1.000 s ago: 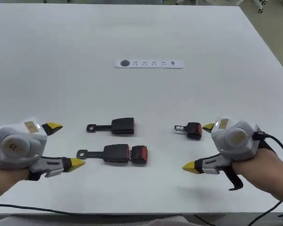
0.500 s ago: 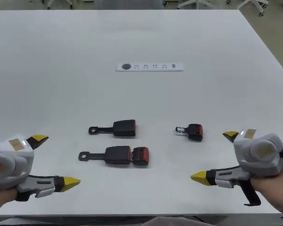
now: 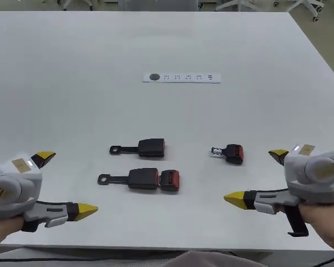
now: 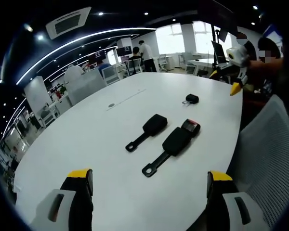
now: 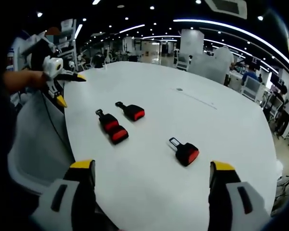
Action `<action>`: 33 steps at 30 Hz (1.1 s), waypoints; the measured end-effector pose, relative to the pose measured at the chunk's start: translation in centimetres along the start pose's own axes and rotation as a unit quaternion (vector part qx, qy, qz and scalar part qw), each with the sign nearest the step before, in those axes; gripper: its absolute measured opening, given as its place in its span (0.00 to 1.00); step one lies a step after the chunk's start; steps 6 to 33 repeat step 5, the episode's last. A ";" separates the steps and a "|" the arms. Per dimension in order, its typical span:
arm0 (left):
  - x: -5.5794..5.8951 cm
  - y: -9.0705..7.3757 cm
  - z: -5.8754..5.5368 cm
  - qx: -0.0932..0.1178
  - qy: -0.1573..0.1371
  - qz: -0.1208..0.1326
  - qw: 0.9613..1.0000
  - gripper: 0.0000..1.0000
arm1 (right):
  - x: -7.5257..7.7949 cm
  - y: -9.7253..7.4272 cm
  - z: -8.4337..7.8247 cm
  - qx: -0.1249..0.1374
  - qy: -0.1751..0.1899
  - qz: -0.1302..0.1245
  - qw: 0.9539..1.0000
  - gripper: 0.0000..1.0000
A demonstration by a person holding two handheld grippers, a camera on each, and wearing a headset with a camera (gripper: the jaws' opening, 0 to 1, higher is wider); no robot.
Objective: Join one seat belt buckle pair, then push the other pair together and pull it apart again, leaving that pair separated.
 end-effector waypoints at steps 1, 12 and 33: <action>0.0 0.0 0.0 0.000 0.000 0.002 1.000 1.00 | -0.1 0.0 0.0 0.001 -0.002 0.000 1.000 1.00; 0.1 -0.1 0.2 0.000 0.001 0.002 1.000 1.00 | -0.3 -0.2 -0.1 -0.001 -0.004 0.002 1.000 1.00; 0.1 -0.1 0.2 0.000 0.001 0.002 1.000 1.00 | -0.3 -0.2 -0.1 -0.001 -0.004 0.002 1.000 1.00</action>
Point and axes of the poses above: the centre of the closed fingertips' face, and the gripper's own axes: y roughly forward along the fingers, x roughly to its right, z roughly out of its top, the point moved 10 cm from there along -y, roughly backward along the fingers, and after that the axes turned 13 degrees about x, right-handed, at the moved point
